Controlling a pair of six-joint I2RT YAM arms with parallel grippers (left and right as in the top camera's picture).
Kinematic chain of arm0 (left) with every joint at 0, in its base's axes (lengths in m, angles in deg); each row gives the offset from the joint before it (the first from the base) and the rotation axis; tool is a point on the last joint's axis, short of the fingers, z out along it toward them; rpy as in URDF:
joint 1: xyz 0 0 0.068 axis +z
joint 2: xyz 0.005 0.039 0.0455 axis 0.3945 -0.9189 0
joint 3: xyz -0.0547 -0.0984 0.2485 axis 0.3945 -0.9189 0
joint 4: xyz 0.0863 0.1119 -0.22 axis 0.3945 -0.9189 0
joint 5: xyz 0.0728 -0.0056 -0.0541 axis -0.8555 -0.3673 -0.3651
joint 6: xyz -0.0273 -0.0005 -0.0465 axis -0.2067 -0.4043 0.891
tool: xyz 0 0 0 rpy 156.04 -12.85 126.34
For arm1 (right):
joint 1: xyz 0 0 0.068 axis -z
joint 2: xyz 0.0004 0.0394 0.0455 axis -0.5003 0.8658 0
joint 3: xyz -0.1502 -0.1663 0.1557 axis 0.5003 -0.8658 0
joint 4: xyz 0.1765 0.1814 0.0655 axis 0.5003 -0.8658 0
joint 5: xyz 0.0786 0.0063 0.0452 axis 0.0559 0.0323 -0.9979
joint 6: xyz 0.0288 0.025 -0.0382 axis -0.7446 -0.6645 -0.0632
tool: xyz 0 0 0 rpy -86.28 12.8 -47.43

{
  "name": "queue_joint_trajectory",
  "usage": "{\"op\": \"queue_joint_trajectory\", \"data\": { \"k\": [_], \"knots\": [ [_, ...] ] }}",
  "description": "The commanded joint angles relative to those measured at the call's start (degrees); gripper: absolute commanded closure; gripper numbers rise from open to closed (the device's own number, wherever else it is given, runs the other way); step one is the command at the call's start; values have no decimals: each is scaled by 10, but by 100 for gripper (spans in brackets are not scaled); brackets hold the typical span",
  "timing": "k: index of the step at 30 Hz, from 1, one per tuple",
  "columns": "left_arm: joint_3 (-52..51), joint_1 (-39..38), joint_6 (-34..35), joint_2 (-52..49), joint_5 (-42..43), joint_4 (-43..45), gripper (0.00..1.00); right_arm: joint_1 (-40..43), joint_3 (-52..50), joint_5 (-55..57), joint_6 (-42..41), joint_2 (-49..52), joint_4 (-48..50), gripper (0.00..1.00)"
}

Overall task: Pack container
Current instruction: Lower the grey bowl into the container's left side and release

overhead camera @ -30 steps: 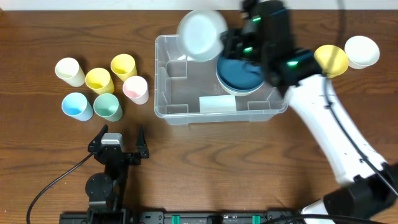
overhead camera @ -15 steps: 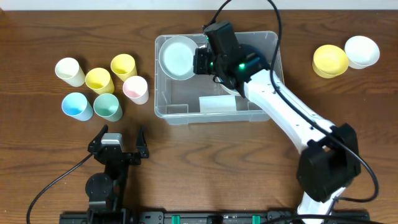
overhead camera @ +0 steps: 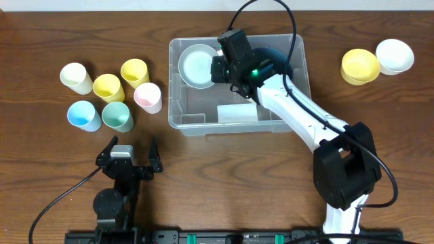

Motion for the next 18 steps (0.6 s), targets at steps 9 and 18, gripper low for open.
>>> {"op": "queue_joint_trajectory", "data": {
  "k": [9, 18],
  "knots": [
    [-9, 3, -10, 2, 8, -21, 2, 0, 4, 50, 10, 31, 7, 98],
    [-9, 3, -10, 2, 8, -21, 2, 0, 4, 68, 13, 47, 14, 98]
  ]
}}
